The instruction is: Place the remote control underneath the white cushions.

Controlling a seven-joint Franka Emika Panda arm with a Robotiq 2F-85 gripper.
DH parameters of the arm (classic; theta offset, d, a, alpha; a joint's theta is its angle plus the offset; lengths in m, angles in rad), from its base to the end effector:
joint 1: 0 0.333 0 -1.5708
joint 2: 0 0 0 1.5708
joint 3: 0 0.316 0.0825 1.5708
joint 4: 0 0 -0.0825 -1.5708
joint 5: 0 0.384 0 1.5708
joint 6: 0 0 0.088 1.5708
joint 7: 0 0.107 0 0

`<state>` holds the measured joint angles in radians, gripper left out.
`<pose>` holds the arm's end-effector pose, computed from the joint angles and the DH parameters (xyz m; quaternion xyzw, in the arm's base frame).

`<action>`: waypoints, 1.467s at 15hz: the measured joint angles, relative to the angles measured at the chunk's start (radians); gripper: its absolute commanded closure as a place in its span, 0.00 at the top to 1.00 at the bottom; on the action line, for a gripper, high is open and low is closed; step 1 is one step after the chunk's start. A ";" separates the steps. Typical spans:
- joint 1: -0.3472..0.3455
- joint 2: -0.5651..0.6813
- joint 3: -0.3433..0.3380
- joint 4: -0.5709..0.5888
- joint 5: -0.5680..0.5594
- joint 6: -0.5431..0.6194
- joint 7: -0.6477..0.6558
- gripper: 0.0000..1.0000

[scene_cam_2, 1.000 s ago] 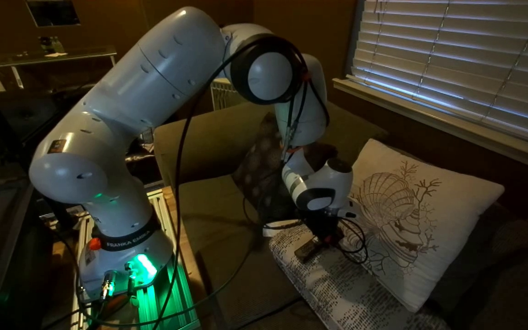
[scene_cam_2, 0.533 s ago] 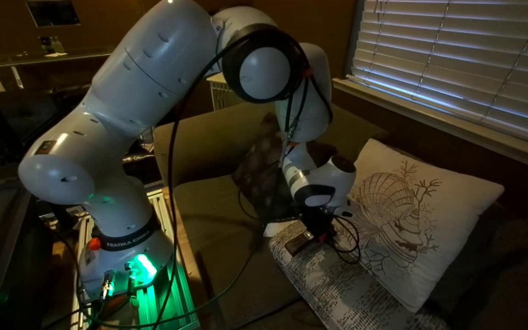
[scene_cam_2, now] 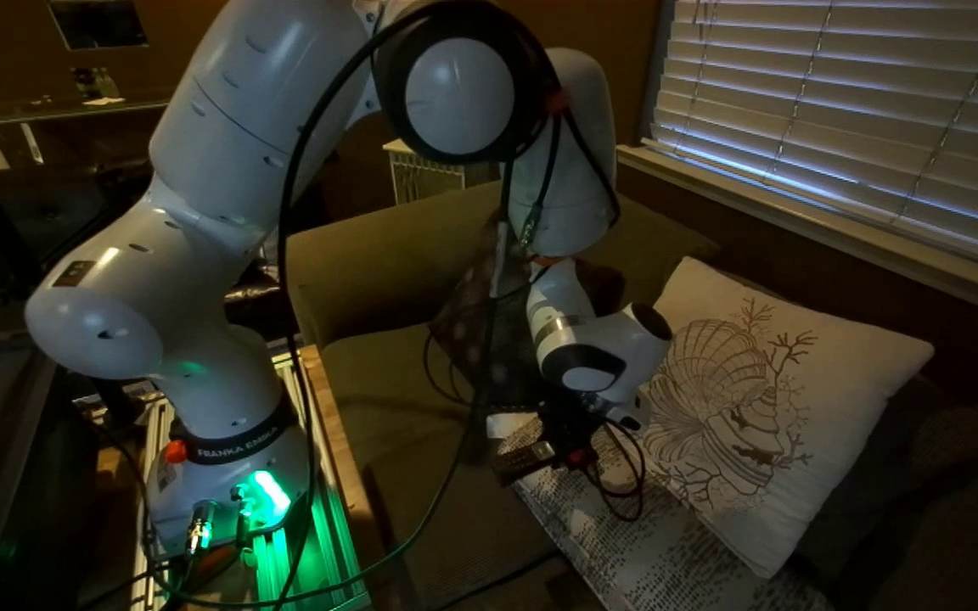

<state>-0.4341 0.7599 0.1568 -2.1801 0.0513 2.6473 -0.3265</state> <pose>0.4757 -0.1237 0.0224 -0.9876 0.0131 0.1166 0.1046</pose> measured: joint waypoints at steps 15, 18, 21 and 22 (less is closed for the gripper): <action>0.018 0.024 -0.187 -0.067 0.074 -0.127 0.110 0.28; 0.011 0.044 -0.194 -0.066 0.075 -0.130 0.110 0.53; 0.008 0.046 -0.194 -0.065 0.076 -0.130 0.110 0.28; 0.008 0.046 -0.195 -0.065 0.075 -0.130 0.110 0.28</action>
<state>-0.4261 0.8055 -0.0377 -2.2450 0.1268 2.5176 -0.2168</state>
